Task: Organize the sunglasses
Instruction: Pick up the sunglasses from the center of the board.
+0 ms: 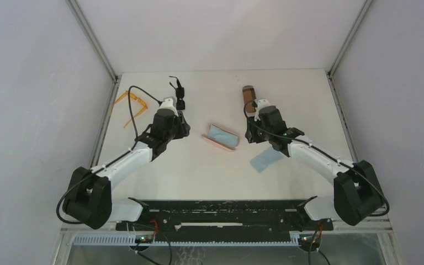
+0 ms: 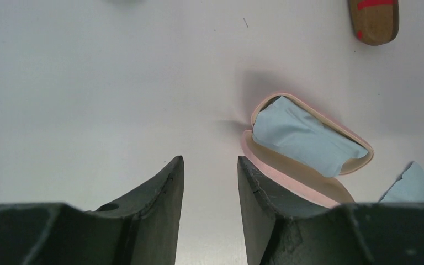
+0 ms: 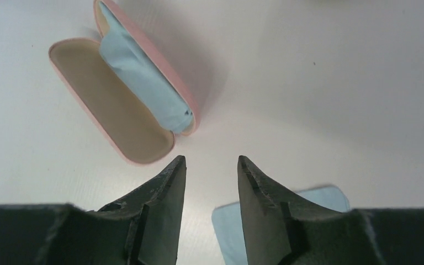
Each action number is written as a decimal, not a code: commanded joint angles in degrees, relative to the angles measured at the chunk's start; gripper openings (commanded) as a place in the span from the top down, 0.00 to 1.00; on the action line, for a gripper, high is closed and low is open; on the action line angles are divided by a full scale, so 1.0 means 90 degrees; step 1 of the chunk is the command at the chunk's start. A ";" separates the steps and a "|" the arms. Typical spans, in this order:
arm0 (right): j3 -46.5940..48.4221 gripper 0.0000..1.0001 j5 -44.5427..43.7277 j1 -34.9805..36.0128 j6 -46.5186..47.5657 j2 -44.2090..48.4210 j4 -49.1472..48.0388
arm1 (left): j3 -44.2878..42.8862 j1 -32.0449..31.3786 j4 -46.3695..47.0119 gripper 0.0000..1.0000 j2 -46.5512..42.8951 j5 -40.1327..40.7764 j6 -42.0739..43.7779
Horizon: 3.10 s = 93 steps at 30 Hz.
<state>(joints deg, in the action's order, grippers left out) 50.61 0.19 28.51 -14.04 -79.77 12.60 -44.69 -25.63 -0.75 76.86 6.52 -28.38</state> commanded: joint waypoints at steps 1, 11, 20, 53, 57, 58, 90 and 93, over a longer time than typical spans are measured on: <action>-0.0342 0.60 -0.0067 -0.0052 -0.0255 0.0659 0.0087 | 0.0241 0.0078 -0.0262 0.55 -0.0575 0.0413 -0.0091; -0.1275 0.49 0.0221 -0.0034 -0.0734 0.1939 0.0287 | -0.0072 0.0345 -0.0454 0.47 -0.0629 0.1178 0.0206; -0.1764 0.47 0.0438 0.0127 -0.1007 0.2421 0.0283 | -0.0937 0.0938 -0.0186 0.42 0.0242 0.1171 0.0339; -0.1854 0.47 0.0631 0.0153 -0.0823 0.1752 -0.0402 | -0.6233 0.1539 -0.1011 0.37 0.5227 0.0338 0.1179; -0.1854 0.47 0.0689 0.0143 -0.0823 0.1718 -0.0442 | -0.6246 0.1539 -0.1010 0.50 0.5241 0.0299 0.1195; -0.1854 0.47 0.0697 0.0143 -0.0826 0.1715 -0.0448 | -0.6238 0.1552 -0.1010 0.54 0.5232 0.0292 0.1200; -0.1892 0.47 0.0458 0.0099 -0.1012 0.3764 -0.0911 | -0.1113 0.0745 0.0615 1.00 -0.0167 -0.1040 0.0472; -0.1969 0.46 0.0429 0.0077 -0.1294 0.4245 -0.1183 | -0.0423 -0.0103 0.0748 1.00 -0.1360 -0.0767 0.0669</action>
<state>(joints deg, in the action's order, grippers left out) 33.47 5.34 29.63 -22.09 -46.48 7.99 -55.42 -18.55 1.23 76.07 -0.25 -22.96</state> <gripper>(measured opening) 0.528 0.143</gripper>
